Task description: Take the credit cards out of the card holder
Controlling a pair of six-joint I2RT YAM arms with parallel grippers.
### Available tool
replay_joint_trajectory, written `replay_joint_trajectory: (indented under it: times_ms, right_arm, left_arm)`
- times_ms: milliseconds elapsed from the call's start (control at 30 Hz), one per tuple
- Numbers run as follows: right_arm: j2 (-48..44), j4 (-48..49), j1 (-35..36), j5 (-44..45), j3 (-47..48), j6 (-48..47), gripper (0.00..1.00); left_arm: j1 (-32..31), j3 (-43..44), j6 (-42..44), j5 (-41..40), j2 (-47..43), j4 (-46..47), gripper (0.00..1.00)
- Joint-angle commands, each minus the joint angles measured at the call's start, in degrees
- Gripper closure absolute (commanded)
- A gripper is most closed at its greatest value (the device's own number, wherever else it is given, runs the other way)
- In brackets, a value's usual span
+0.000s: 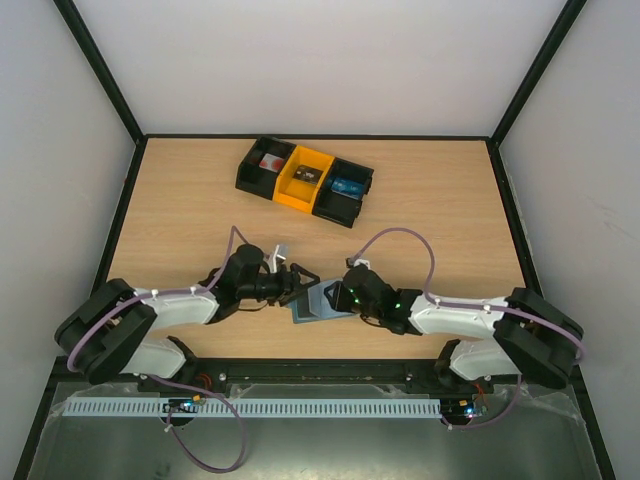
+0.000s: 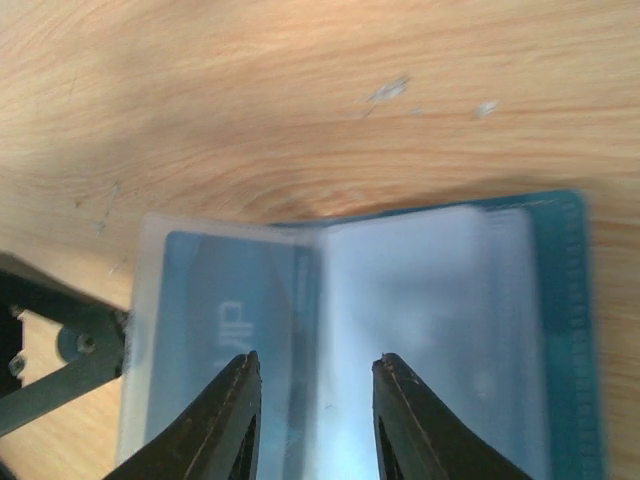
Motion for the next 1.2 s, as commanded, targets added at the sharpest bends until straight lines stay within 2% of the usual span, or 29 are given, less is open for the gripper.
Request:
replay_joint_trajectory:
  times_ms: [0, 167, 433, 867, 1033, 1167]
  right_arm:
    - [-3.5, -5.7, -2.6, 4.6, -2.0, -2.9, 0.68]
    - [-5.1, -5.3, -6.3, 2.5, -4.9, -4.4, 0.68]
    - [-3.7, -1.3, -7.1, -1.4, -7.1, -4.7, 0.71]
    - [-1.7, 7.8, -7.1, -10.2, -10.6, -3.0, 0.78]
    - [-2.9, 4.2, -7.1, -7.9, -9.5, -4.0, 0.78]
    - [-7.3, -0.2, -7.1, -4.2, -8.9, -4.3, 0.73]
  left_arm:
    - [-1.4, 2.8, -0.5, -0.3, 1.9, 2.4, 0.34]
    - [-3.2, 4.5, -1.3, -0.4, 5.1, 4.4, 0.34]
    - [-4.7, 5.8, -2.1, -0.2, 8.7, 7.1, 0.34]
    - [-4.3, 5.6, 1.1, -3.2, 6.4, 1.7, 0.36]
    - [-4.1, 5.4, 1.3, -3.2, 6.2, 1.6, 0.37]
    - [-3.6, 5.3, 2.3, -4.3, 5.3, -0.4, 0.37]
